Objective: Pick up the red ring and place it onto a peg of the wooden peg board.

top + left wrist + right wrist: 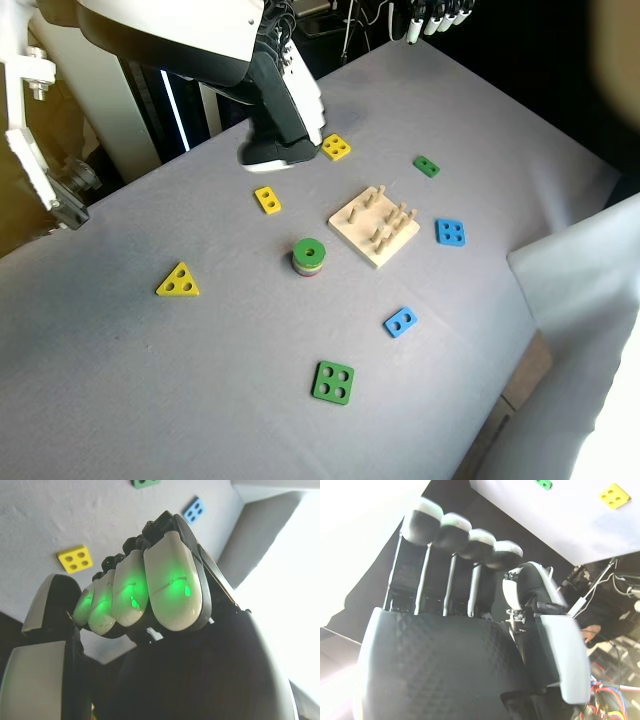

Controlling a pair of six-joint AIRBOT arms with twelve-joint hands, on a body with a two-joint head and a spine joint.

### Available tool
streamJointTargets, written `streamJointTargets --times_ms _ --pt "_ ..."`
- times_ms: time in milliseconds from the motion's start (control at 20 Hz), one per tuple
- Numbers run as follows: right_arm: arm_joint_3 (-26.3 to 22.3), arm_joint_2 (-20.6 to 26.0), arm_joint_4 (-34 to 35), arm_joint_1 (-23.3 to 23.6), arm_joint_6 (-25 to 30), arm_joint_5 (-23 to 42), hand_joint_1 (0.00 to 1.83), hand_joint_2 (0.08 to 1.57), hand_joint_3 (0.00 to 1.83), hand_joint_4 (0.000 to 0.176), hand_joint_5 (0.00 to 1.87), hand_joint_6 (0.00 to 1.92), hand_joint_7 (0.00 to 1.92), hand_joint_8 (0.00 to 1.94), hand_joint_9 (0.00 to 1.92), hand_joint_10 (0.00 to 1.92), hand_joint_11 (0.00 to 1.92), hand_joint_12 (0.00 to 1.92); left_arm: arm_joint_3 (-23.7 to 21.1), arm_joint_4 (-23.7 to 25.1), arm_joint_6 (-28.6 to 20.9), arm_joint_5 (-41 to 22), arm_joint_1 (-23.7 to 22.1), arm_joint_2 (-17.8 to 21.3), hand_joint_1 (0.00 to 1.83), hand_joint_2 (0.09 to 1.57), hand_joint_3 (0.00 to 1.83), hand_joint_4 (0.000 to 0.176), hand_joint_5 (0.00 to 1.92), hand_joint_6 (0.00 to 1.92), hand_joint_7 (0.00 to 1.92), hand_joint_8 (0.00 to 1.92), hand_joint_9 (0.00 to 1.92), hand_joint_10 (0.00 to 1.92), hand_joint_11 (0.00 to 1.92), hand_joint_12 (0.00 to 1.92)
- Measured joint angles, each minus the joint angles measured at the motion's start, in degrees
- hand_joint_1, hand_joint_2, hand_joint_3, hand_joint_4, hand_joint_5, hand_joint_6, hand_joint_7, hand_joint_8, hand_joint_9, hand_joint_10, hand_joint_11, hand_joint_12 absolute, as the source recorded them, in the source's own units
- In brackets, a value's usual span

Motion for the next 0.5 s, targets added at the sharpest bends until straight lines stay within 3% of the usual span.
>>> streamJointTargets --times_ms 200,350,500 --pt "0.0 -0.3 -0.1 -1.2 -0.1 -0.5 0.0 1.2 0.01 0.0 0.19 0.0 0.17 0.0 0.13 0.0 0.0 0.35 0.0 -0.1 0.0 0.0 0.0 0.0 0.84 1.46 0.02 0.176 1.36 1.92 1.64 1.92 1.74 1.92 1.84 1.92" --pt "0.3 -3.0 -0.1 -4.5 -2.7 -3.4 0.0 1.2 0.0 0.0 0.18 0.0 0.15 0.0 0.12 0.0 0.0 0.33 0.0 -0.7 0.0 -0.1 0.0 0.0 0.83 1.46 0.02 0.176 1.37 1.92 1.63 1.92 1.72 1.92 1.83 1.92" --pt "1.2 -5.6 0.2 -6.5 -2.6 -4.9 0.0 1.09 0.0 0.0 0.18 0.0 0.12 0.0 0.07 0.0 0.0 0.22 0.0 -0.8 0.0 -0.1 0.0 -0.1 0.85 1.46 0.01 0.176 1.37 1.92 1.65 1.92 1.76 1.92 1.87 1.92"
